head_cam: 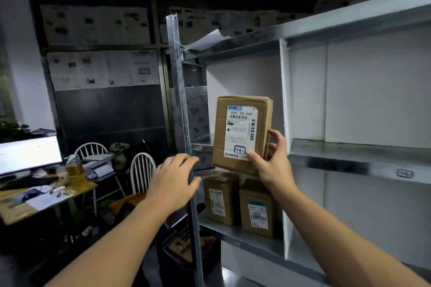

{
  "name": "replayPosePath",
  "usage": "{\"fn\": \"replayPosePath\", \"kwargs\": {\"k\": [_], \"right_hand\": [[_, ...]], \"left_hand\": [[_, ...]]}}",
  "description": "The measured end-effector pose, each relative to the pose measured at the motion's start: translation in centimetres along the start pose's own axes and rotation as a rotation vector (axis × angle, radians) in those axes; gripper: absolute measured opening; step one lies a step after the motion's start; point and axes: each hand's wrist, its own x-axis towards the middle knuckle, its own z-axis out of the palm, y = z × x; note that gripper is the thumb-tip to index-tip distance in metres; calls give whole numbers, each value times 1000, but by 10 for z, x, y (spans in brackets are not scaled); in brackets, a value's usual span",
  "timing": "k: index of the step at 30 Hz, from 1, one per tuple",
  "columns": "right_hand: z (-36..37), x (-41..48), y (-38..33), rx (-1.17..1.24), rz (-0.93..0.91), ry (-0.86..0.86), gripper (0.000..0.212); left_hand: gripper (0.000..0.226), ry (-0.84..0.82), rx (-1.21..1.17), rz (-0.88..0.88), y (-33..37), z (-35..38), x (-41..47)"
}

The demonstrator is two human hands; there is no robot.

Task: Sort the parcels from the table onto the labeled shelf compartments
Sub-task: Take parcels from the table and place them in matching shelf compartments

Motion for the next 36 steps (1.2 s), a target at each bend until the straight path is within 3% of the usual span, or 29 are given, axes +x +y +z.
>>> {"fn": "replayPosePath", "kwargs": {"k": [11, 22, 29, 36], "right_hand": [[62, 110, 53, -149, 11, 26, 81], [146, 208, 98, -287, 36, 141, 81], [170, 230, 118, -411, 180, 130, 92], [176, 240, 126, -415, 226, 97, 86]], "left_hand": [[58, -40, -111, 50, -65, 101, 101], [54, 6, -286, 226, -136, 179, 206], [53, 17, -406, 367, -162, 210, 234], [52, 32, -477, 426, -173, 232, 243]]}}
